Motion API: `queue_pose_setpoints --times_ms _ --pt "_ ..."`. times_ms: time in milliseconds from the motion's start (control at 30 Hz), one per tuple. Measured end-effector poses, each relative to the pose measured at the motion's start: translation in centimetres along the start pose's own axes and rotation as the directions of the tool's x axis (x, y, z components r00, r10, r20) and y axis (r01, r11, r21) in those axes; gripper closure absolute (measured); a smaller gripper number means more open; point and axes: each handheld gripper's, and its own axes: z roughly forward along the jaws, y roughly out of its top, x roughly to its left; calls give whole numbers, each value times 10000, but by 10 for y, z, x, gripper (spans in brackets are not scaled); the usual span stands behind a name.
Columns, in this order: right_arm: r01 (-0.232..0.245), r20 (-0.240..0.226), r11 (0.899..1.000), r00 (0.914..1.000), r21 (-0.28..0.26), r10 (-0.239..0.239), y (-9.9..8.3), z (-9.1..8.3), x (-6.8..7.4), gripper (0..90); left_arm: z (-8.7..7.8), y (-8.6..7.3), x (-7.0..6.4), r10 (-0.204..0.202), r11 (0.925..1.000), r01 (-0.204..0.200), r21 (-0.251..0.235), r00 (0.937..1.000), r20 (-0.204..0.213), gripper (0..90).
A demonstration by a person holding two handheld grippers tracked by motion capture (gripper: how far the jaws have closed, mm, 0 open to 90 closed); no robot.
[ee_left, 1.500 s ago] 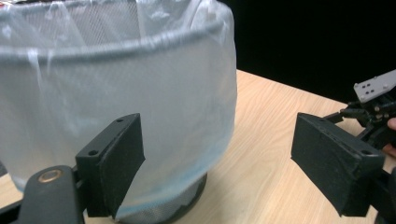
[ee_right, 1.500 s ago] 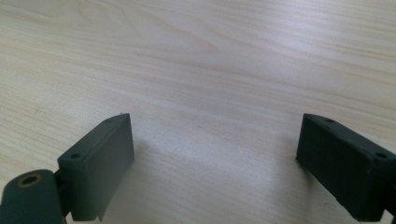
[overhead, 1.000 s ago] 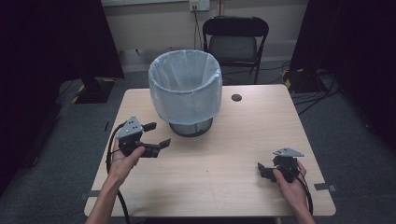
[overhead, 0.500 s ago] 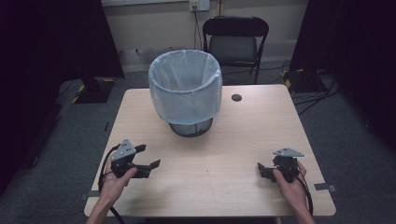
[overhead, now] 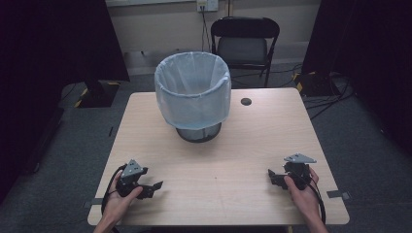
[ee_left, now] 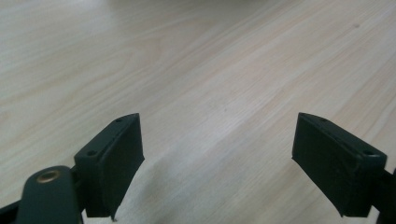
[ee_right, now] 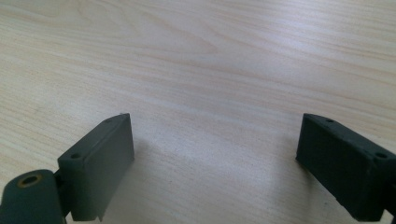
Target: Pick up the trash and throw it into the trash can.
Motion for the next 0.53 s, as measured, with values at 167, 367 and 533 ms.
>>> queue_pose_setpoints --times_ms 167,367,533 --pt "2 1 10000 10000 0 -2 0 0 0 102 6 -8 3 -271 9988 287 401 9989 -395 168" --pt "-3 2 10000 10000 1 3 0 0 0 101 12 -15 7 -15 9989 37 464 9989 -462 146" --pt "-7 -3 10000 10000 1 7 0 0 0 101 12 -17 7 20 9997 -7 255 9988 -499 133"
